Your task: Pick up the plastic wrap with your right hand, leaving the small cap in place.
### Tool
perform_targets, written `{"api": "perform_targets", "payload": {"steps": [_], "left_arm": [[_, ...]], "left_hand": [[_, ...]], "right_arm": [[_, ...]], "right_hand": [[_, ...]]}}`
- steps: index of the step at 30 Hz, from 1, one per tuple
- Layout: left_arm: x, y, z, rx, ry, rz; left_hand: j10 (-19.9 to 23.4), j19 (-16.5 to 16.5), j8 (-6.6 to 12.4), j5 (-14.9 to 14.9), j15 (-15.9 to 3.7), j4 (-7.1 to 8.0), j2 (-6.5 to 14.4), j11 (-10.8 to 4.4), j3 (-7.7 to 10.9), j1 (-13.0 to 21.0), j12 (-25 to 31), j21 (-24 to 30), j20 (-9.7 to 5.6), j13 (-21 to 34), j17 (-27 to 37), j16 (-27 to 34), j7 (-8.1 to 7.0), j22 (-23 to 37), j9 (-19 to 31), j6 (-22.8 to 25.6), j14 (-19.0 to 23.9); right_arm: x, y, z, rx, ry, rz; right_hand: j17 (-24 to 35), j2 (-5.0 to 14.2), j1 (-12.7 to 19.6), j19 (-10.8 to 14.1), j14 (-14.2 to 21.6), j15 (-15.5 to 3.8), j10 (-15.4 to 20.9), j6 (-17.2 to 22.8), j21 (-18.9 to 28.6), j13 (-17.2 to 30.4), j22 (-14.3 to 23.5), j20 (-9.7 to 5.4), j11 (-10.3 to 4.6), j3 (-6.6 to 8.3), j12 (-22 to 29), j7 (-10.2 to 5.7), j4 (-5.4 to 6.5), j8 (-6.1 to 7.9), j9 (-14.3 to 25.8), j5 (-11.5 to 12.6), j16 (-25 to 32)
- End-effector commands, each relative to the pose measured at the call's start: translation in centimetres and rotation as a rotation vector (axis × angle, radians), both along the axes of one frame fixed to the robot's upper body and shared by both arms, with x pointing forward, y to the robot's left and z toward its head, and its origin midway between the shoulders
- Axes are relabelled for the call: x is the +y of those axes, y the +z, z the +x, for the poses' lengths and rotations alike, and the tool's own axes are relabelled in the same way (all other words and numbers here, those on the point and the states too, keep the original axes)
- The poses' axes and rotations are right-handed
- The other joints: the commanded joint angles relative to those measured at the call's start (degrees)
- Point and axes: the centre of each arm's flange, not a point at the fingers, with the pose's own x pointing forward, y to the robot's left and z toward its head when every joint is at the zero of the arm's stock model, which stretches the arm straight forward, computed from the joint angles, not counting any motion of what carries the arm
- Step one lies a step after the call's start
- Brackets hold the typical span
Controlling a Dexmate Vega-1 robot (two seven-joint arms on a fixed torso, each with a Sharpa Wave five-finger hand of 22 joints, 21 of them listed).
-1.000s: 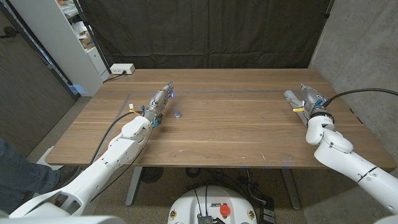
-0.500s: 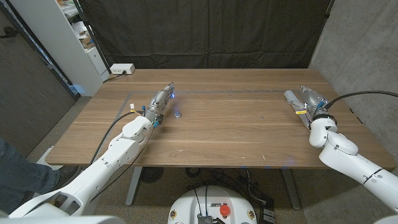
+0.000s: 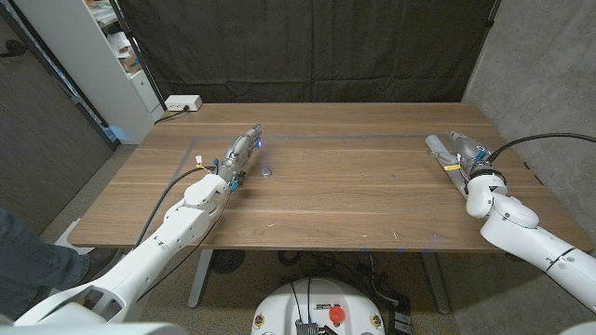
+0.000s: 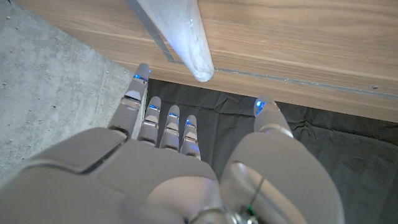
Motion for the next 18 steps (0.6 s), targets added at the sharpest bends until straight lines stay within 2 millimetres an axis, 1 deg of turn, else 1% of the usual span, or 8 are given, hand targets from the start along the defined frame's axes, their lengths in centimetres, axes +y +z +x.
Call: {"api": "perform_targets", "payload": {"steps": [1,7,18], "left_arm": [[-0.26,0.31,0.24,-0.007,-0.004,-0.001],[-0.43,0.54,0.35,-0.009,-0.006,0.007],[-0.66,0.34,0.81,0.002,-0.011,0.005]], "left_hand": [[0.08,0.22,0.18,-0.04,0.32,-0.32,0.40,-0.14,0.18,-0.08,0.38,-0.14,0.23,0.18,0.24,0.12,0.22,0.16,0.27,0.62,0.07],[0.05,0.24,0.14,-0.04,0.27,-0.36,0.41,-0.17,0.17,-0.12,0.37,-0.24,0.22,0.18,0.24,0.12,0.21,0.16,0.27,0.56,0.07],[0.09,0.32,0.13,-0.04,0.25,-0.45,0.45,-0.13,0.15,-0.18,0.39,-0.43,0.22,0.18,0.24,0.12,0.12,0.17,0.27,0.57,0.09]], "right_arm": [[-0.56,-0.18,0.48,0.030,-0.018,0.019],[-0.70,-0.30,0.65,0.040,-0.024,0.028],[-0.92,-0.66,1.06,0.068,-0.034,0.036]], "right_hand": [[0.26,-0.30,0.13,0.57,0.65,-0.05,0.62,0.85,0.31,0.15,-0.02,0.15,-0.04,-0.25,0.36,0.06,-0.06,0.24,0.06,0.46,0.55],[0.26,-0.32,0.20,1.02,0.98,-0.18,0.79,1.00,0.33,0.16,-0.02,0.18,0.07,-0.31,0.38,0.20,-0.08,0.28,0.06,0.69,0.63],[0.26,-0.32,0.34,1.69,1.39,-0.31,0.94,1.14,0.36,0.17,-0.03,0.18,0.18,-0.39,0.37,0.43,-0.11,0.29,0.07,1.03,0.71]]}}
